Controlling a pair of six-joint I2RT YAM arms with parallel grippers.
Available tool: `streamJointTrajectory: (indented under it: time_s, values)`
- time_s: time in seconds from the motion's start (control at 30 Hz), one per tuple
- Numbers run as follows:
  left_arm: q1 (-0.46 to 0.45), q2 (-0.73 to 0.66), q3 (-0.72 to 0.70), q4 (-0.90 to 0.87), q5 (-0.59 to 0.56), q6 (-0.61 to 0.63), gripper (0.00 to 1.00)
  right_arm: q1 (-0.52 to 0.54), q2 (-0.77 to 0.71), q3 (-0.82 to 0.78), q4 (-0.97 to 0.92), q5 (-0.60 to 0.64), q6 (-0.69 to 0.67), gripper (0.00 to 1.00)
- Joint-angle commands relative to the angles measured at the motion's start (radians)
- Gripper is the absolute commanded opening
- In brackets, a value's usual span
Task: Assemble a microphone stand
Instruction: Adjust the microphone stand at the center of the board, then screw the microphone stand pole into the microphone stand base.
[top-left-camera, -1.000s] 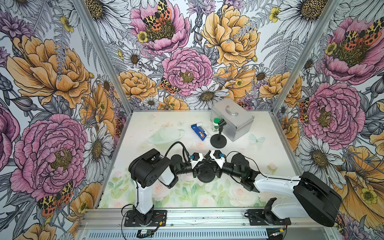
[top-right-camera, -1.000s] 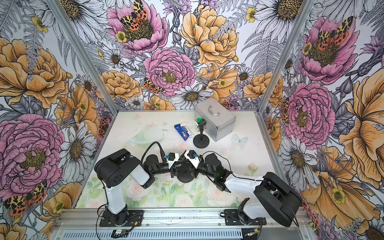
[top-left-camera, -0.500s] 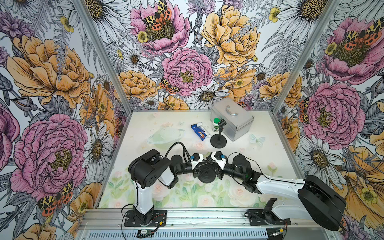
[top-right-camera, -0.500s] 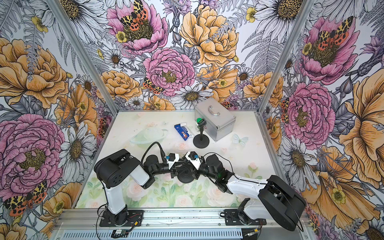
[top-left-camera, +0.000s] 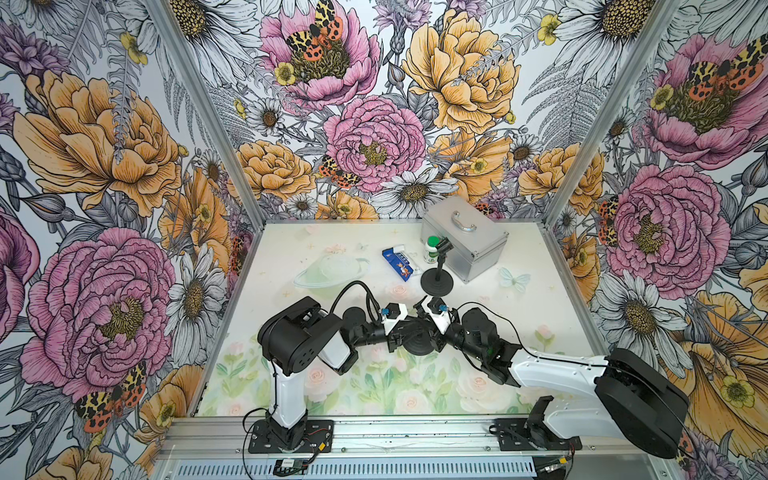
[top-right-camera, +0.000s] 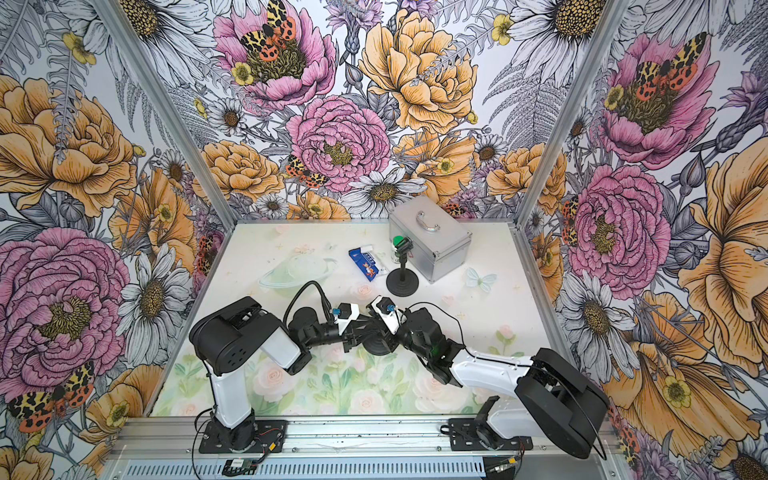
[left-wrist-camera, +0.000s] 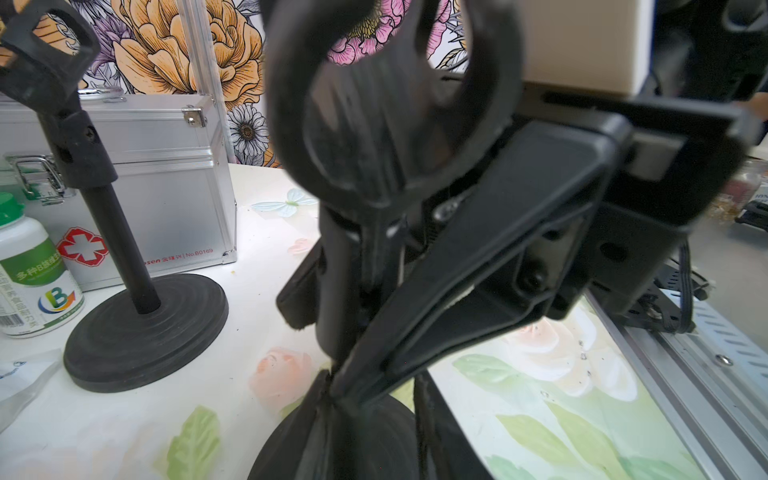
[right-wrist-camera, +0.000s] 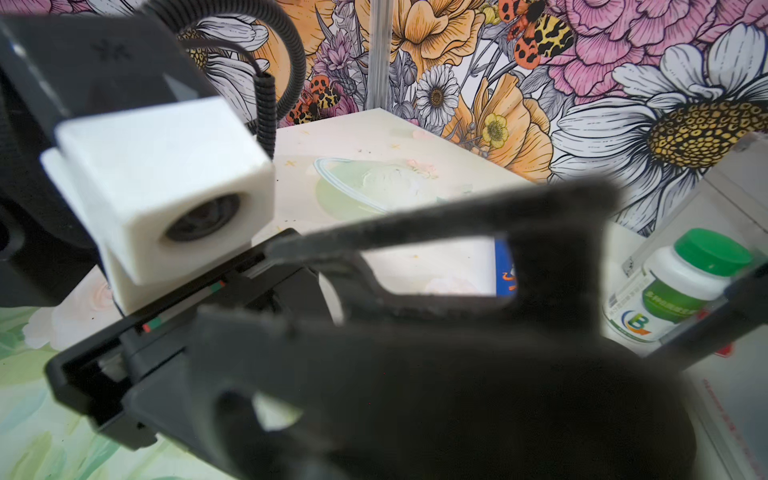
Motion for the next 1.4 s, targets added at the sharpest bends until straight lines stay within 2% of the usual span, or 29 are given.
streamJointTrajectory:
  time_s: [0.0,0.1,0.2,0.3,0.37,0.43,0.47,0.5,0.57,0.7,0.77,0.87,0.97,1.13,1.2,1.3,1.37]
  values:
    - [-0.004,0.030,0.024,0.015,0.010,0.017,0.33,-0.011,0.055,-0.012,0.074,0.068,0.013,0.00]
    - [-0.005,0.047,0.039,0.015,0.029,0.022,0.33,-0.007,0.082,-0.011,0.137,0.015,0.052,0.00]
    - [0.001,0.056,0.052,0.015,0.022,0.010,0.32,-0.008,0.078,-0.018,0.174,0.016,0.080,0.00]
    - [0.009,0.073,0.058,0.015,0.022,0.009,0.22,-0.008,0.047,-0.038,0.174,0.048,0.080,0.00]
    - [0.010,0.086,0.062,0.015,0.010,0.013,0.20,-0.008,0.023,-0.055,0.166,0.062,0.076,0.00]
    - [0.011,0.105,0.075,0.014,0.021,0.013,0.13,-0.008,0.004,-0.066,0.141,0.046,0.073,0.04]
    - [0.014,0.117,0.082,0.015,0.028,0.010,0.08,-0.007,-0.003,-0.067,0.123,0.018,0.071,0.09]
    - [0.015,0.127,0.087,0.015,0.033,0.005,0.05,-0.008,-0.009,-0.063,0.093,-0.026,0.066,0.20]
    - [0.016,0.134,0.088,0.015,0.032,0.004,0.04,-0.030,-0.018,-0.032,-0.007,-0.161,0.039,0.33]
    - [0.016,0.134,0.084,0.015,0.028,0.009,0.05,-0.125,0.010,0.068,-0.254,-0.425,-0.050,0.49]
    - [0.016,0.132,0.080,0.016,0.030,0.011,0.07,-0.175,0.022,0.100,-0.318,-0.536,-0.104,0.50]
    - [0.007,0.131,0.067,0.016,0.022,0.040,0.09,-0.226,0.029,0.125,-0.346,-0.692,-0.203,0.50]
    - [0.005,0.130,0.064,0.016,0.024,0.046,0.11,-0.268,0.043,0.160,-0.367,-0.794,-0.242,0.50]
    - [0.004,0.131,0.064,0.016,0.027,0.043,0.12,-0.292,0.075,0.210,-0.366,-0.824,-0.274,0.45]
    - [0.004,0.131,0.065,0.017,0.027,0.043,0.12,-0.292,0.086,0.224,-0.358,-0.819,-0.269,0.37]
    - [0.005,0.130,0.067,0.016,0.027,0.039,0.15,-0.287,0.097,0.215,-0.300,-0.761,-0.225,0.16]
    - [0.005,0.127,0.067,0.016,0.023,0.030,0.21,-0.268,0.090,0.160,-0.181,-0.668,-0.142,0.05]
